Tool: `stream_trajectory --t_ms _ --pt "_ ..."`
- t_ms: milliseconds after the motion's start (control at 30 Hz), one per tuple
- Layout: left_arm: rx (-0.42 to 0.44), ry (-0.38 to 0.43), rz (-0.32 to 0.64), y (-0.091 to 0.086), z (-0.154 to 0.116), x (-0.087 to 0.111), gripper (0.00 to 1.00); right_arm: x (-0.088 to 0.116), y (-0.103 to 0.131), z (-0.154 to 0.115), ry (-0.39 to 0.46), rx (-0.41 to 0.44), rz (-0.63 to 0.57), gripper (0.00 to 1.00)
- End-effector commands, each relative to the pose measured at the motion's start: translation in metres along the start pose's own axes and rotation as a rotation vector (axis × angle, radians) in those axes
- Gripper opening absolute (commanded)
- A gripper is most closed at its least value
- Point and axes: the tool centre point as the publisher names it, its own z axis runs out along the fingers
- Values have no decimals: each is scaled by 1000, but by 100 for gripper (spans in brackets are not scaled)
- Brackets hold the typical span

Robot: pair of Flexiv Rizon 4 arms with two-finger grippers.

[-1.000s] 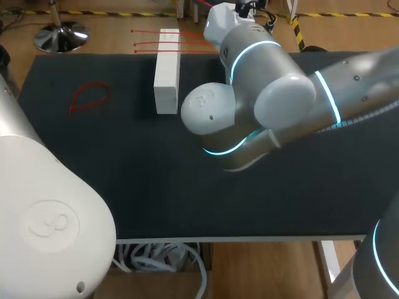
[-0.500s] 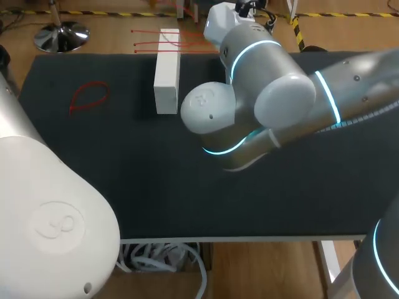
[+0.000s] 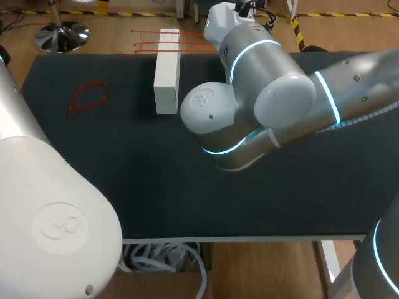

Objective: Grab the tape and strap the tape.

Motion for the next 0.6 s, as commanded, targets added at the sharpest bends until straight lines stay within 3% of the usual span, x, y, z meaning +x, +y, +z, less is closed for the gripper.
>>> stream_trajectory --t_ms 33,67,600 --pt "19 -16 -27 8 -4 -6 67 -3 0 -1 9 1 -2 100" --pt "19 -16 -27 8 -4 -6 100 -3 0 -1 9 1 -2 100" --pt "19 -16 -27 8 -4 -6 100 -3 0 -1 9 1 -2 100"
